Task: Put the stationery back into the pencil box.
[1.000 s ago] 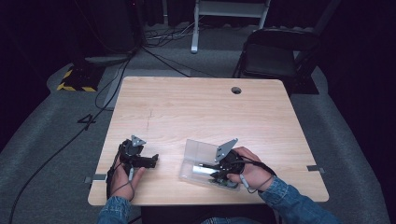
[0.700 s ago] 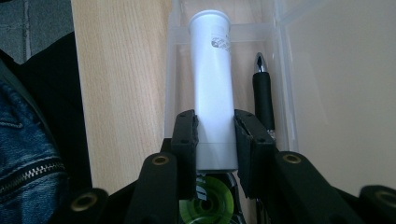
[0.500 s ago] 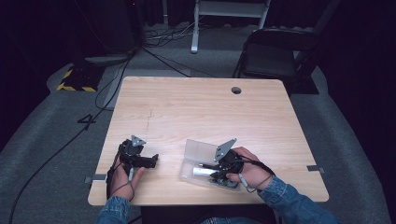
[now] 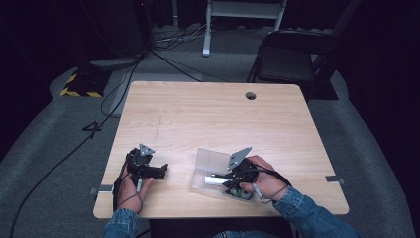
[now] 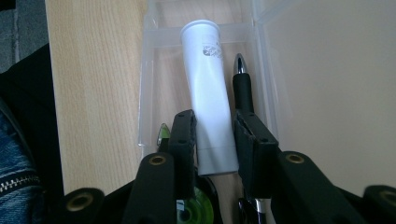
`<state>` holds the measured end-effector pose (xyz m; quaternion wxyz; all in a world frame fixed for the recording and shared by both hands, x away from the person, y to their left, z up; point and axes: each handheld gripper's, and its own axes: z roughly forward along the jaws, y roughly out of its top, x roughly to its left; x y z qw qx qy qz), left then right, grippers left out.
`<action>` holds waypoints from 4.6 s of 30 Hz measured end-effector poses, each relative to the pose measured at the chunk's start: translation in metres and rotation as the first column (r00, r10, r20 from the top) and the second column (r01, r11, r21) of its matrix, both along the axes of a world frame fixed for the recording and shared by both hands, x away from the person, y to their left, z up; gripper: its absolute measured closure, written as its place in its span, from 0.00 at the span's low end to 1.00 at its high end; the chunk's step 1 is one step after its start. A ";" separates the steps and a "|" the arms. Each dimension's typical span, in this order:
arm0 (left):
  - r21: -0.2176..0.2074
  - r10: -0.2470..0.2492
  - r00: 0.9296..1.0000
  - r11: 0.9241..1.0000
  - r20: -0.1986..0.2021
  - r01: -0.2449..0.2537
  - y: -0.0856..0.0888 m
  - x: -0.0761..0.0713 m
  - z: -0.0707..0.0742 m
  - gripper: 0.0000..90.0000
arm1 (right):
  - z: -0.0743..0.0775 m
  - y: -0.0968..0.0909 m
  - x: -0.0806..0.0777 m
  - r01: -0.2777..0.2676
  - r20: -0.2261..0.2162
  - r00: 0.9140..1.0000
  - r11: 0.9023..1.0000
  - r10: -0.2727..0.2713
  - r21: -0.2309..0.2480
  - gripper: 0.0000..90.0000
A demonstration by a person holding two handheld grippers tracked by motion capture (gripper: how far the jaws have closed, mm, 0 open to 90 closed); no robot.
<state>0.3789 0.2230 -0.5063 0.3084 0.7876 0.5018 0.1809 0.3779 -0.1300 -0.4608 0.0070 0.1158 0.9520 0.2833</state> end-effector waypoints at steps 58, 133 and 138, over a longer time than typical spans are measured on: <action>-0.003 0.009 1.000 1.000 -0.003 -0.009 0.007 0.000 0.000 0.00 | 0.059 -0.060 0.018 0.237 0.145 0.949 0.938 -0.279 0.252 0.41; 0.003 0.029 1.000 1.000 -0.002 -0.029 0.012 -0.001 0.000 0.00 | -0.036 -0.176 0.087 0.617 0.099 0.768 0.772 -0.633 0.152 0.20; 0.003 0.030 1.000 1.000 -0.002 -0.030 0.012 -0.001 0.000 0.00 | -0.042 -0.171 0.086 0.638 0.106 0.739 0.742 -0.665 0.206 0.12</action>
